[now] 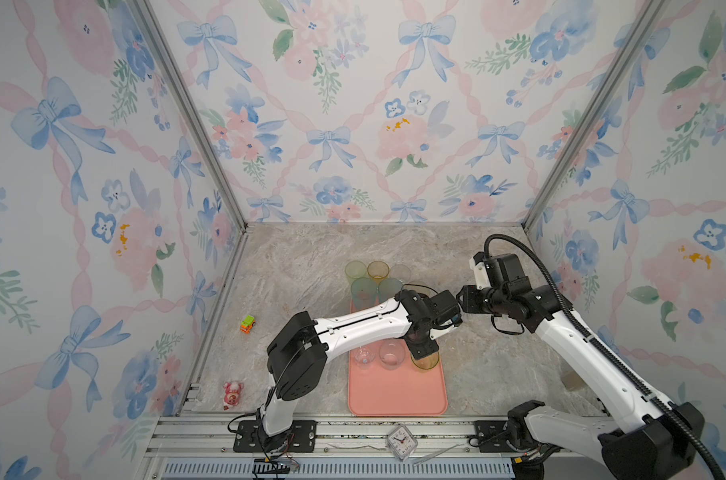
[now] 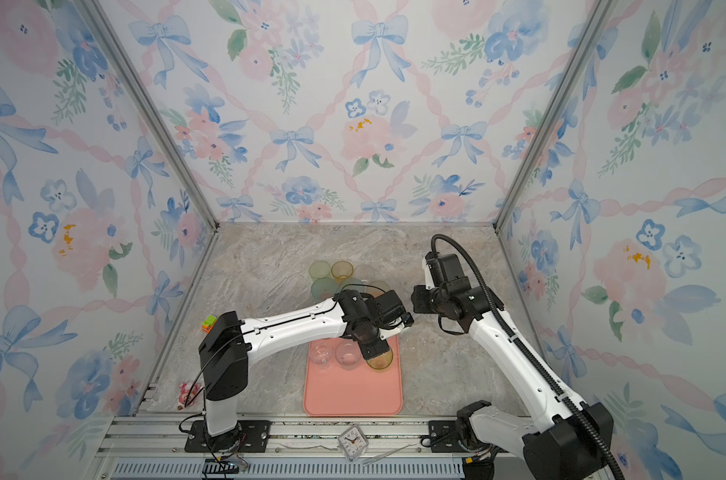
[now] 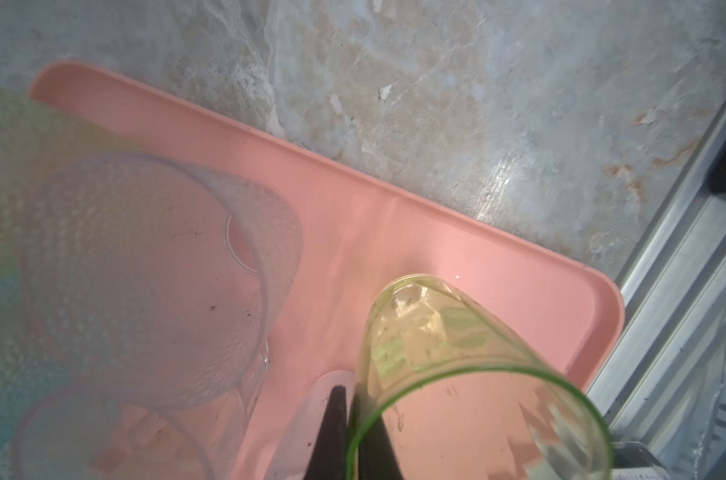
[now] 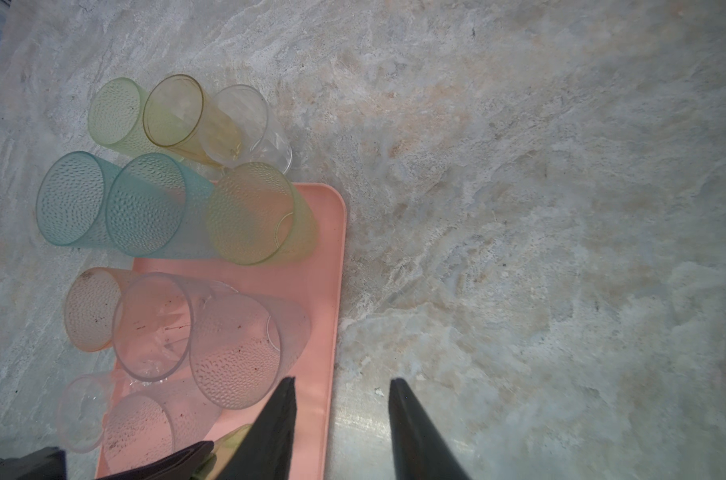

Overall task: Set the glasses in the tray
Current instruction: 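Lift the green cup with the left gripper over the tray's near end, then lower the green cup onto the tray's near corner and open the left gripper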

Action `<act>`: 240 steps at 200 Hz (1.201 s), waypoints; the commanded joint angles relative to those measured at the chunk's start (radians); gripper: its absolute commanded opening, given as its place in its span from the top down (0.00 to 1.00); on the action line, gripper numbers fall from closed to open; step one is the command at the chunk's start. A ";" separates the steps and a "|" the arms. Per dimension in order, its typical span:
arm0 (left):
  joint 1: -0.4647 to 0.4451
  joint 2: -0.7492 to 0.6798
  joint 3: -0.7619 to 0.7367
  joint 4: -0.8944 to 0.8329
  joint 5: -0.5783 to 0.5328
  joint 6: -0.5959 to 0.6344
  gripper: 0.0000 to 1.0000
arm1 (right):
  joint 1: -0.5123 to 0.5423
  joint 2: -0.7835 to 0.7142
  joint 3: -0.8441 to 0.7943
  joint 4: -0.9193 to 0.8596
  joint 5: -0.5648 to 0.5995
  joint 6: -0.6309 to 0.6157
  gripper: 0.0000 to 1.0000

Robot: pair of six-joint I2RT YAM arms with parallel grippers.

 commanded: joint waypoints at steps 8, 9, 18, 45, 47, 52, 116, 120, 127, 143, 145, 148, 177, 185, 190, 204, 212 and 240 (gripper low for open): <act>0.014 0.034 0.034 -0.013 0.023 0.028 1.00 | -0.007 -0.004 -0.019 0.011 -0.011 -0.001 0.59; 0.015 0.034 0.034 -0.013 0.023 0.028 1.00 | -0.007 -0.004 -0.019 0.012 -0.011 -0.001 0.59; 0.017 0.041 0.038 -0.012 0.023 0.028 1.00 | -0.009 0.000 -0.020 0.013 -0.012 -0.003 0.59; 0.020 0.057 0.052 -0.013 0.030 0.037 1.00 | -0.010 0.006 -0.019 0.016 -0.013 -0.008 0.59; 0.022 0.060 0.053 -0.013 0.031 0.037 1.00 | -0.011 0.008 -0.019 0.017 -0.012 -0.008 0.59; 0.022 0.062 0.055 -0.014 0.031 0.039 1.00 | -0.012 0.009 -0.019 0.017 -0.013 -0.008 0.59; 0.032 0.094 0.059 -0.017 0.033 0.045 1.00 | -0.025 0.024 -0.026 0.026 -0.023 -0.013 0.59; 0.033 0.097 0.059 -0.018 0.036 0.046 1.00 | -0.024 0.026 -0.026 0.027 -0.023 -0.013 0.59; 0.035 0.099 0.061 -0.019 0.036 0.047 1.00 | -0.026 0.026 -0.025 0.027 -0.024 -0.012 0.59; 0.039 0.108 0.063 -0.019 0.036 0.049 1.00 | -0.027 0.030 -0.026 0.030 -0.027 -0.014 0.59; 0.039 0.111 0.063 -0.019 0.036 0.049 1.00 | -0.027 0.030 -0.026 0.030 -0.027 -0.014 0.59; 0.038 0.111 0.063 -0.019 0.036 0.050 1.00 | -0.028 0.030 -0.027 0.031 -0.027 -0.014 0.59; 0.040 0.117 0.072 -0.019 0.033 0.051 1.00 | -0.028 0.036 -0.026 0.033 -0.033 -0.015 0.59; 0.042 0.119 0.074 -0.019 0.033 0.050 1.00 | -0.030 0.038 -0.027 0.035 -0.033 -0.016 0.59; 0.043 0.120 0.074 -0.019 0.032 0.050 1.00 | -0.031 0.038 -0.027 0.035 -0.035 -0.015 0.59; 0.045 0.120 0.078 -0.019 0.028 0.051 1.00 | -0.031 0.043 -0.028 0.037 -0.036 -0.017 0.59; 0.046 0.122 0.080 -0.018 0.028 0.050 1.00 | -0.032 0.043 -0.028 0.038 -0.037 -0.017 0.59; 0.047 0.122 0.081 -0.020 0.027 0.050 1.00 | -0.033 0.044 -0.031 0.038 -0.039 -0.019 0.59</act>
